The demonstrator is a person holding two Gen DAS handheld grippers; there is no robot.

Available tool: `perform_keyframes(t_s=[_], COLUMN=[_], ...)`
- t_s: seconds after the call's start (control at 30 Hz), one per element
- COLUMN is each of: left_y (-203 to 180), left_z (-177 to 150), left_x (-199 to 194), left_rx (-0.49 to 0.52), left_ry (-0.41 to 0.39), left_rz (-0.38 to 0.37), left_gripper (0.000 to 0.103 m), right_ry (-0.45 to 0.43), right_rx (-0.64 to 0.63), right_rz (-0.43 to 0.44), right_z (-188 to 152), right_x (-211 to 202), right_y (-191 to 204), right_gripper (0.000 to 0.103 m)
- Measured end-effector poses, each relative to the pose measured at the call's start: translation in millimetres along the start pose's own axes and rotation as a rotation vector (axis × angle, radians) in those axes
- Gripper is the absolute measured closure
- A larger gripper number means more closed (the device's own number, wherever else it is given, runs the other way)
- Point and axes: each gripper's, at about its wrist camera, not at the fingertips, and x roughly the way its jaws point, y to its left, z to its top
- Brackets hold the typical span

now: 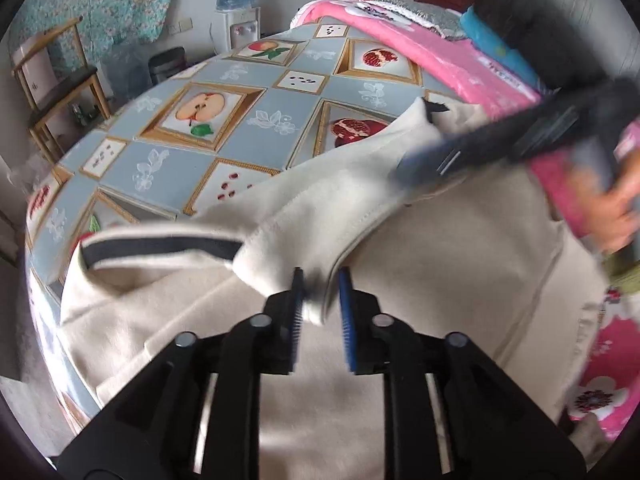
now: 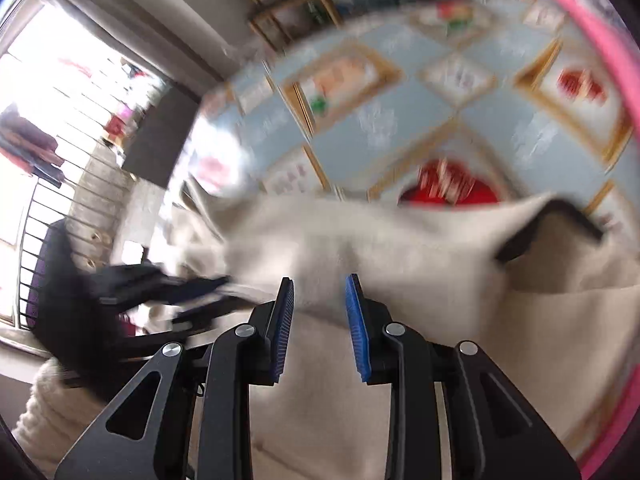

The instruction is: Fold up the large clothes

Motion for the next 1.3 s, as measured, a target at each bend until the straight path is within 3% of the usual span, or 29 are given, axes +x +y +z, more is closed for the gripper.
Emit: perform_keyframes(t_s=[0.13,0.3,0.47,0.53,0.67,0.9,1.0,1.13,1.2,1.3], left_y=[20.0,63.7,96.9,102.6,102.3,91.9,88.4,87.9,85.6,73.2], left_z=[-5.1,-0.6,-5.2,-8.8,-10.8,-10.8,-8.3,-8.6,-5.7,5.9], left_x=[-15.7,1.6,26.3,30.9,30.1,34.2,40.7,48.0,48.0,41.8], left_rx=[-0.117,-0.415,-0.659,-0.720,-0.757,-0.808,-0.803,-0.819,-0.793,-0.675], left_ry=[0.002,0.045,0.079,0.087,0.078,0.093,0.110,0.123,0.117,0.101], left_rz=[-0.060,-0.201,-0.292,-0.326,-0.374,-0.455,-0.441,-0.387,-0.367,-0.318], left_gripper=[0.062,0.061,0.061,0.061,0.062,0.065,0.071,0.082,0.085,0.093], right_ry=[-0.015,-0.011,-0.152,-0.181,-0.122,-0.066,-0.054,-0.032,-0.030,-0.019], right_rx=[0.004,0.060,0.157,0.206,0.290,0.306,0.313,0.335,0.324,0.248], right_rz=[0.016,0.086,0.148,0.149,0.109,0.164,0.175,0.197,0.197,0.187], right_z=[-7.8,-14.0,-20.5,-24.4,-31.6,-40.0,-42.1,-42.2,-41.1,-39.6], right_x=[-1.5,-20.1,-75.0,-88.2,-75.7,-51.2,-49.0,-42.5,-40.1,-37.4], right_y=[-4.5,-16.1,-41.6,-57.8,-84.5,-88.9,-89.4,-93.3,-93.4,-85.4], right_gripper=[0.076,0.075,0.059,0.058,0.058,0.058,0.059,0.071,0.077,0.088])
